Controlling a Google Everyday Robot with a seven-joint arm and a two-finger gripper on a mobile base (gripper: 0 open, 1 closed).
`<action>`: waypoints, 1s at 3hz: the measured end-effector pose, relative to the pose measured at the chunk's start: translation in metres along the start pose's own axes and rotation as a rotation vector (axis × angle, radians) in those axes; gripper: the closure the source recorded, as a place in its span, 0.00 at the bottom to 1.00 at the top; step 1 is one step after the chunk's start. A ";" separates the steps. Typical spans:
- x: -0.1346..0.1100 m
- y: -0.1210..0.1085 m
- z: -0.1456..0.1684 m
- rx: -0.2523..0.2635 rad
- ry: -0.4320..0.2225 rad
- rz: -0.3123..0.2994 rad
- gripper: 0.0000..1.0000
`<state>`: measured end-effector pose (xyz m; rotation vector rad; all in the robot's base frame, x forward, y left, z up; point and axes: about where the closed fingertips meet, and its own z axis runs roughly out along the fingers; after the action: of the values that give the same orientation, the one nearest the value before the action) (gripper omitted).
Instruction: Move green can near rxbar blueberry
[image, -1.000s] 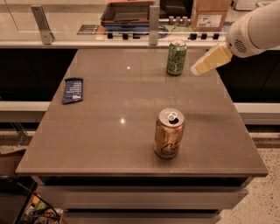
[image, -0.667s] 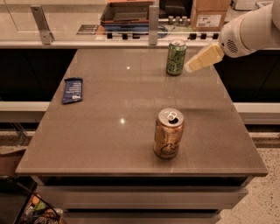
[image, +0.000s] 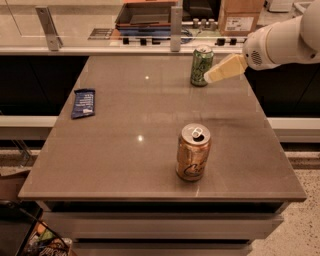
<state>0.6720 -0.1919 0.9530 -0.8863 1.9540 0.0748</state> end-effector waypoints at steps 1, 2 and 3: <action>-0.004 -0.005 0.027 -0.007 -0.087 0.054 0.00; -0.012 -0.008 0.053 -0.009 -0.165 0.101 0.00; -0.020 -0.011 0.079 -0.013 -0.235 0.144 0.00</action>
Offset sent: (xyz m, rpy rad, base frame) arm 0.0757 0.0312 -0.0230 0.2778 -0.1279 -0.0092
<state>0.7426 -0.1584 0.9291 -0.7102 1.7948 0.2640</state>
